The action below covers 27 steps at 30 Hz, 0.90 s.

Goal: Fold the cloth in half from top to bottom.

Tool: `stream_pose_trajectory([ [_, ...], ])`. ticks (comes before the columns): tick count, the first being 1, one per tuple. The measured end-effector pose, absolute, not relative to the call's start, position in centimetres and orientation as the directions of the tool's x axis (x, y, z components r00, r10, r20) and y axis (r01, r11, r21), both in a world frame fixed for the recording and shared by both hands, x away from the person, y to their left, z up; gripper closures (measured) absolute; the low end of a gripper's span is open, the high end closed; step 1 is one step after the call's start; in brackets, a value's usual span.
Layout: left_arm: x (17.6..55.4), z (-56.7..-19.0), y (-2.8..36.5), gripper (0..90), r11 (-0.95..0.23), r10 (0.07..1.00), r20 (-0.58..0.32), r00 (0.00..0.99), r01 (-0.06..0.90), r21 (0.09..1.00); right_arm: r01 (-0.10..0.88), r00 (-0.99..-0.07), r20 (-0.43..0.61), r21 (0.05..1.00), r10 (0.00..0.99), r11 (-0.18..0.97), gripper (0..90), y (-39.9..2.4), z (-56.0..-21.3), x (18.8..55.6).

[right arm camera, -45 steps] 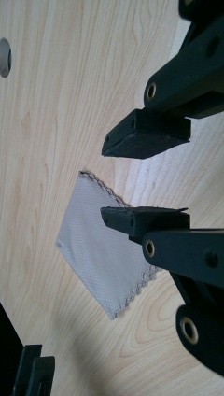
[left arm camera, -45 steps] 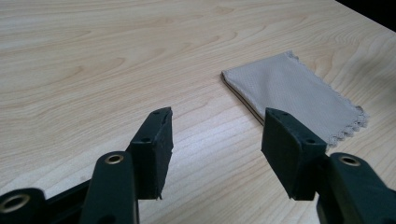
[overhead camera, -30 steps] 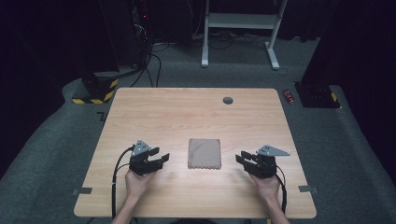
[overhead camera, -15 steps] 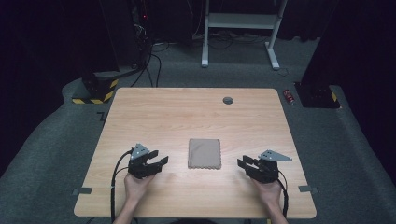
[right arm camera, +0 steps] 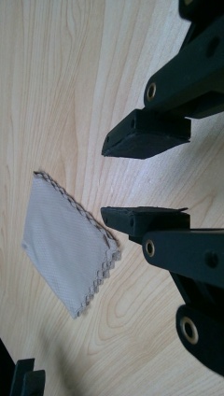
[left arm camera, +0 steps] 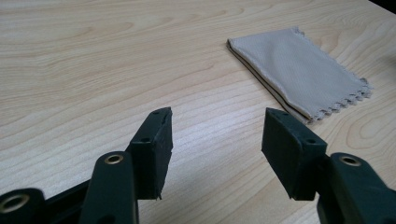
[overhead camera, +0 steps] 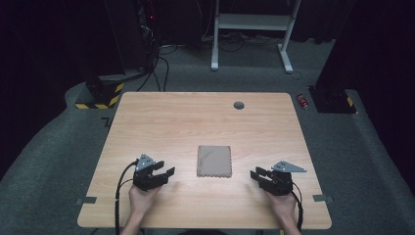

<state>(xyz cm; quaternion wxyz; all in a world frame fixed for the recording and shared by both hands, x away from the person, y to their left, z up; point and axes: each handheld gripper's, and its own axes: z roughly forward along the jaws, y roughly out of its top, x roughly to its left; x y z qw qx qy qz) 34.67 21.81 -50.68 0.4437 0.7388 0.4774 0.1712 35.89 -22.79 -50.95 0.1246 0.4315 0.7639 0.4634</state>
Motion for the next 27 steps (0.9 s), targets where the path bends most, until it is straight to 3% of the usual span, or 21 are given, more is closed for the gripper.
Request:
stream_pose_trajectory([
  [27, 34.5, -52.5, 22.5, 43.3, -0.184, 0.894, -0.111, 0.433, 0.583, 0.792, 0.585, -0.537, 0.152, 0.775, 0.830, 0.237, 63.6, -23.7, -52.1, 36.1],
])
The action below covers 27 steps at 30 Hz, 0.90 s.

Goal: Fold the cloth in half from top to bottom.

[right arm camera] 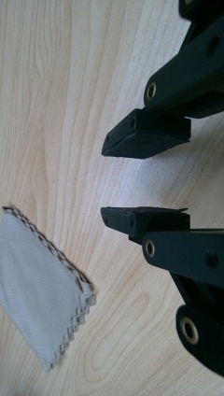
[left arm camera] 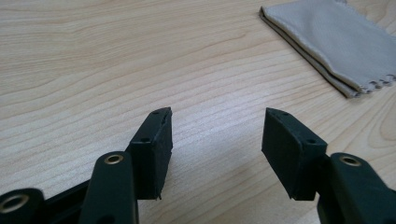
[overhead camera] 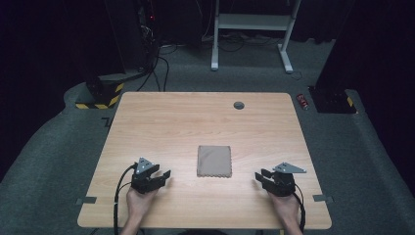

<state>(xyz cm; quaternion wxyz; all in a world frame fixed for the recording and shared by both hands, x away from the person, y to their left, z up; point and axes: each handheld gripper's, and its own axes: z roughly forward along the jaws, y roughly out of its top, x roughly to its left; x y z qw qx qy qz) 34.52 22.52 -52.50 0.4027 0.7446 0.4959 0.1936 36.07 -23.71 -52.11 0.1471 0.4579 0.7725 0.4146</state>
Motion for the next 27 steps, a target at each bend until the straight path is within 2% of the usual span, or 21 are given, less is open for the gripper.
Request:
stream_pose_trajectory([
  [15, 34.7, -52.7, 21.4, 41.5, -0.268, 0.906, -0.007, 0.422, 0.587, 0.764, 0.600, -0.521, 0.087, 0.745, 0.849, 0.291, 59.7, -23.3, -52.2, 36.4],
  [19, 34.8, -52.7, 21.3, 40.6, -0.271, 0.907, -0.003, 0.421, 0.590, 0.761, 0.595, -0.522, 0.072, 0.745, 0.850, 0.302, 58.3, -23.2, -52.2, 36.4],
  [24, 34.9, -52.8, 21.2, 37.8, -0.271, 0.908, -0.002, 0.418, 0.591, 0.760, 0.581, -0.521, 0.023, 0.742, 0.853, 0.334, 54.1, -22.8, -52.2, 36.3],
  [25, 34.9, -52.8, 21.1, 36.8, -0.271, 0.909, -0.001, 0.417, 0.593, 0.758, 0.563, -0.526, -0.025, 0.738, 0.850, 0.371, 50.8, -22.4, -52.3, 36.3],
  [27, 34.9, -52.8, 21.0, 35.4, -0.267, 0.912, 0.001, 0.409, 0.595, 0.758, 0.564, -0.520, -0.031, 0.738, 0.854, 0.370, 47.2, -22.4, -52.3, 36.3],
])
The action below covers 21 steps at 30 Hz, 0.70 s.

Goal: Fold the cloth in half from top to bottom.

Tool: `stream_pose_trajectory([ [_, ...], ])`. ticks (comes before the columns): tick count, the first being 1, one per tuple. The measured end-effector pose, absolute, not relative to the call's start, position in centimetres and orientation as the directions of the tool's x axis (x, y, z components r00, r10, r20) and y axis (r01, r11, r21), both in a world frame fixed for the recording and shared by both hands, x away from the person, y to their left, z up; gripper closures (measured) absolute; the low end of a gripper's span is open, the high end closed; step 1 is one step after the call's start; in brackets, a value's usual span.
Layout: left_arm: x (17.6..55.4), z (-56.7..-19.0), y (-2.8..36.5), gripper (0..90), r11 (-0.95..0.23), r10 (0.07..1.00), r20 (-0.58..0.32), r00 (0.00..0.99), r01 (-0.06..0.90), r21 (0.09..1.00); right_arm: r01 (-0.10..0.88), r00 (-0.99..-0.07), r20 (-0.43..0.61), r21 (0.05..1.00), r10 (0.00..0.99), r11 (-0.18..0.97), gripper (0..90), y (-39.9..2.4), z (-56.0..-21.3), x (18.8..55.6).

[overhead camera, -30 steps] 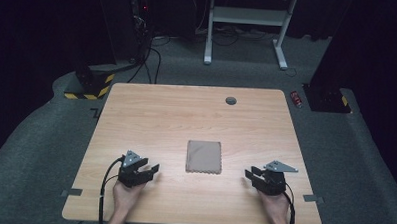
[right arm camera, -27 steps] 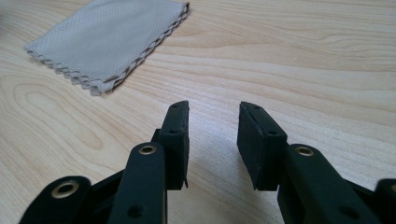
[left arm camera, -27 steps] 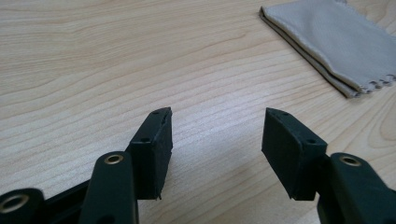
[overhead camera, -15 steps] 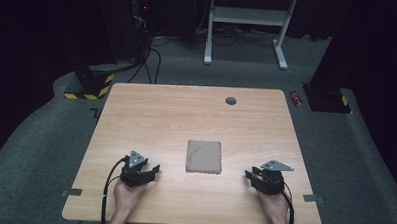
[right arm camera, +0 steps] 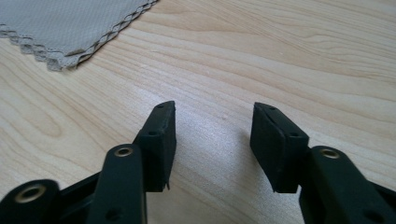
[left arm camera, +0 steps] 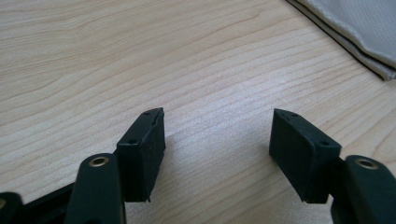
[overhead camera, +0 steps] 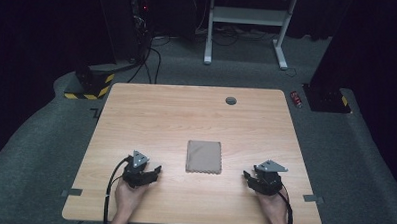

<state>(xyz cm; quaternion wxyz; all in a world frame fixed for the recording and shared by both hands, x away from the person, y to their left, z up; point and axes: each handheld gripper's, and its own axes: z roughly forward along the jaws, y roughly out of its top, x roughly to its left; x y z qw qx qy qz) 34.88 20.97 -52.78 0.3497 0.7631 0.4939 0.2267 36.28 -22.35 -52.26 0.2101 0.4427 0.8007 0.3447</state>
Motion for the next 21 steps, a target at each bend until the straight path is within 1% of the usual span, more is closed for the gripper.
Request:
stream_pose_trajectory([
  [2, 34.85, -52.77, 20.94, 34.5, -0.269, 0.914, 0.004, 0.407, 0.596, 0.757, 0.579, -0.511, -0.012, 0.734, 0.860, 0.354, 42.9, -22.50, -52.28, 36.48],
  [5, 34.83, -52.78, 20.91, 33.7, -0.266, 0.914, 0.001, 0.406, 0.598, 0.756, 0.579, -0.511, -0.016, 0.733, 0.860, 0.357, 41.4, -22.39, -52.30, 36.55],
  [21, 34.83, -52.78, 20.90, 32.7, -0.268, 0.913, 0.000, 0.409, 0.598, 0.755, 0.581, -0.509, -0.014, 0.732, 0.860, 0.356, 41.1, -22.35, -52.29, 36.58],
])
